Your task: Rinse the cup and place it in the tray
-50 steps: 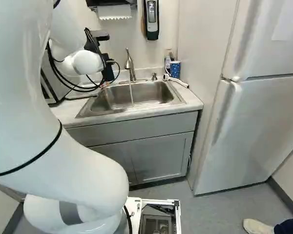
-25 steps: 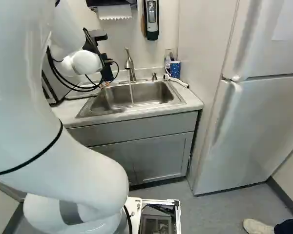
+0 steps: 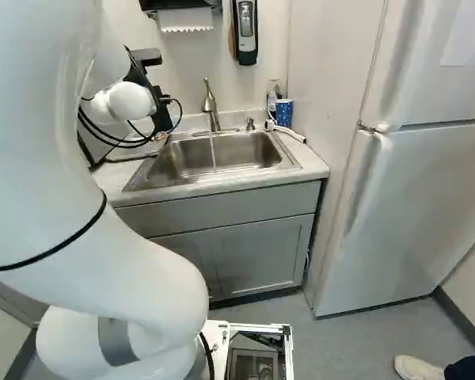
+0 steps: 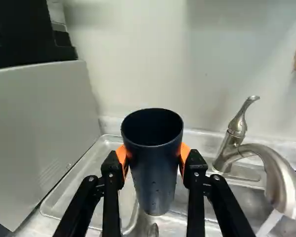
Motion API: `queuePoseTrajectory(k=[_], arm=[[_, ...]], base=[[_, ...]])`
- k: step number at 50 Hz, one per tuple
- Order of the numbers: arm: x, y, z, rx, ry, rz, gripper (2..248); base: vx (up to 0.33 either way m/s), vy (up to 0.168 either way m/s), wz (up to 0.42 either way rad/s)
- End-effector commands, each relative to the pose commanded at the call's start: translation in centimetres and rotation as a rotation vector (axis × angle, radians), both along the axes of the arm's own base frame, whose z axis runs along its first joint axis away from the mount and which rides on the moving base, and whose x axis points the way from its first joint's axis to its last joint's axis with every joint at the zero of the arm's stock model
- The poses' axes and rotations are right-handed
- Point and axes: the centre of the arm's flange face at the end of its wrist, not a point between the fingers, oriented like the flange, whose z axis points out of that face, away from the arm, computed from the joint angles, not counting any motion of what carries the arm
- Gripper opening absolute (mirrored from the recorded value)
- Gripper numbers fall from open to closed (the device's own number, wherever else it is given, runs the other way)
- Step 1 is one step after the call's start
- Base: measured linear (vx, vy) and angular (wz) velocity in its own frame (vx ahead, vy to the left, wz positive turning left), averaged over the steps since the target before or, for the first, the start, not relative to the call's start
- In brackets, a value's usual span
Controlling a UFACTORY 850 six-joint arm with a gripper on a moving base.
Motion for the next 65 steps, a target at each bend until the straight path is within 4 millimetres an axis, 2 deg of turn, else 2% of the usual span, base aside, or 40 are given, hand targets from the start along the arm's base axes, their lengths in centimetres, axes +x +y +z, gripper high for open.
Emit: queuePoseTrajectory(k=[37,65], arm=[[1.1,5.4,0.0,0.071,0.03,0.035,121],[1.4,5.8,-2.1,0.072,0.04,0.037,121]], base=[[0.0,0.0,0.0],[0.0,0.0,0.0]])
